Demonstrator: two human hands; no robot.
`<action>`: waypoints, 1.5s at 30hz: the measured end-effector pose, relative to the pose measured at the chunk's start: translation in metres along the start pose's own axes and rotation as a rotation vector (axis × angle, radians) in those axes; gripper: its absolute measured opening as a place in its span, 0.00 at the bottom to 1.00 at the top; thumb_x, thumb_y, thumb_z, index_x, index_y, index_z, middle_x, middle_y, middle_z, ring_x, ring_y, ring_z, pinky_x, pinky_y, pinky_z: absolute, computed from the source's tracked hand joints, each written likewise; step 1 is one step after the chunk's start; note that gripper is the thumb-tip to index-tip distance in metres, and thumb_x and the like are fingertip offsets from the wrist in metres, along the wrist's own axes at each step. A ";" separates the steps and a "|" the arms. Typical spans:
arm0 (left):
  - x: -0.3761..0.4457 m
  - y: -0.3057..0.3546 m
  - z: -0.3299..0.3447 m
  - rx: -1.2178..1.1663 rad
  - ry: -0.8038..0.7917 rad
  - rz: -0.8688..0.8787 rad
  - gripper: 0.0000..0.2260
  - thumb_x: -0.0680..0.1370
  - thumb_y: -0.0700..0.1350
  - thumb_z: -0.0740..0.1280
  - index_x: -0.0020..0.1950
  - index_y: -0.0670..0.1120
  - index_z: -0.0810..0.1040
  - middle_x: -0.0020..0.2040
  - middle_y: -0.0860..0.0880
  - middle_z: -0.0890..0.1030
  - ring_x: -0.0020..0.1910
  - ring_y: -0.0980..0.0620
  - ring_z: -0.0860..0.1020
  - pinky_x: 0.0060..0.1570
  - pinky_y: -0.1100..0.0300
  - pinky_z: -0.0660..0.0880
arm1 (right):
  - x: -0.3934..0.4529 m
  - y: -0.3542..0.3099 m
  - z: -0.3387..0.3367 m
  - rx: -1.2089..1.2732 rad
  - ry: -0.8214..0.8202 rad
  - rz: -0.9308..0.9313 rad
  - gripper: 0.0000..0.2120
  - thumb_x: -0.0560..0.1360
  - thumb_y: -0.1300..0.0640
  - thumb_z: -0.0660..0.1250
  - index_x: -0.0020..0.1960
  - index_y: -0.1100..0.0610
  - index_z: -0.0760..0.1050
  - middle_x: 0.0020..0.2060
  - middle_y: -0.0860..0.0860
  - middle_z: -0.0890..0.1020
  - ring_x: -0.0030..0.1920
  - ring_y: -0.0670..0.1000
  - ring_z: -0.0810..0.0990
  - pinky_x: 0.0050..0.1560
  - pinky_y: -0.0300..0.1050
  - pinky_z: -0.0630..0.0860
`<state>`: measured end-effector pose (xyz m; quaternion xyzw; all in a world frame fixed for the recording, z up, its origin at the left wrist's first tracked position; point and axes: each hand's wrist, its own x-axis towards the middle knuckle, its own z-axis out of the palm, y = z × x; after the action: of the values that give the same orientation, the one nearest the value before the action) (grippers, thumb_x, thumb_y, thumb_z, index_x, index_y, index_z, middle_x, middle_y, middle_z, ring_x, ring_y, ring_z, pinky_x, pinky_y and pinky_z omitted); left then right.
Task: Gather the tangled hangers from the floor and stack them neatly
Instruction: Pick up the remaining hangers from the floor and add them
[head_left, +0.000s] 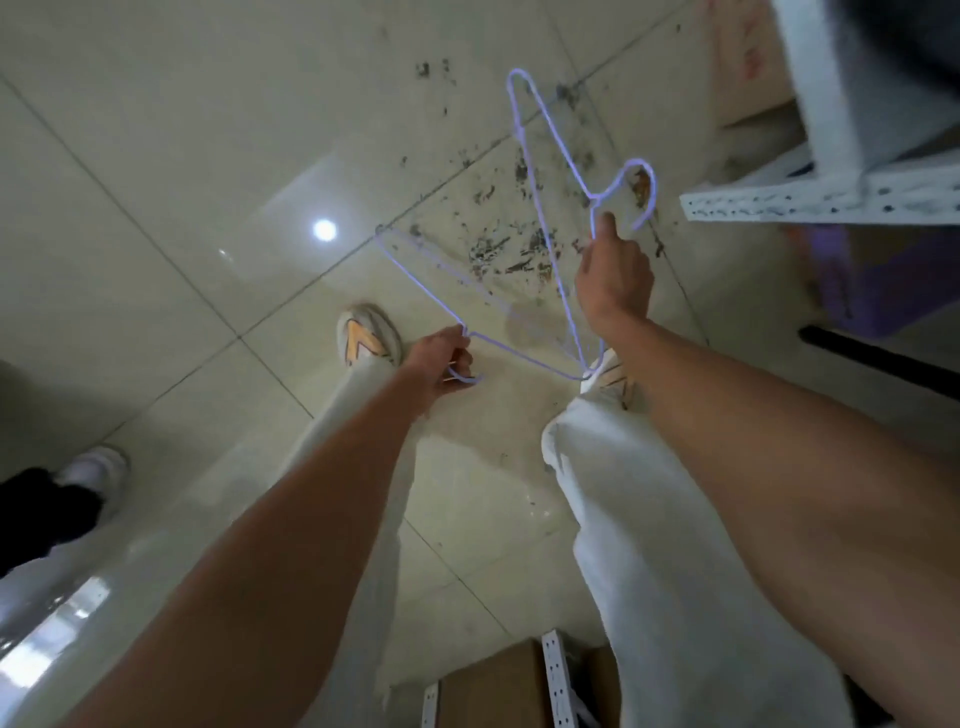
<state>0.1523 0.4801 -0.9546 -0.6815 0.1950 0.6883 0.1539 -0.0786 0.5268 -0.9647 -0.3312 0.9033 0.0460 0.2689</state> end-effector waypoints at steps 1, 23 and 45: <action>-0.030 0.010 -0.004 -0.046 -0.037 -0.002 0.03 0.84 0.46 0.63 0.57 0.50 0.74 0.30 0.50 0.73 0.23 0.56 0.73 0.30 0.63 0.78 | -0.016 0.002 -0.025 0.012 0.005 0.005 0.15 0.82 0.59 0.60 0.68 0.56 0.70 0.48 0.64 0.83 0.50 0.68 0.83 0.44 0.56 0.77; -0.497 0.042 0.060 0.504 -0.595 0.381 0.11 0.76 0.49 0.62 0.50 0.48 0.81 0.56 0.42 0.87 0.61 0.43 0.83 0.67 0.47 0.69 | -0.452 0.003 -0.297 0.826 0.286 0.430 0.10 0.82 0.50 0.65 0.54 0.53 0.82 0.32 0.50 0.80 0.38 0.55 0.82 0.44 0.50 0.78; -0.692 -0.301 0.255 1.591 -1.093 0.698 0.10 0.83 0.37 0.64 0.60 0.35 0.83 0.47 0.42 0.86 0.41 0.48 0.84 0.44 0.61 0.79 | -0.861 0.142 -0.294 1.267 1.257 1.128 0.07 0.76 0.46 0.71 0.40 0.44 0.80 0.31 0.37 0.79 0.28 0.41 0.72 0.33 0.36 0.68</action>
<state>0.0885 0.9029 -0.2828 0.1193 0.6855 0.5825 0.4202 0.2466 1.0544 -0.2838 0.3734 0.7623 -0.4956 -0.1840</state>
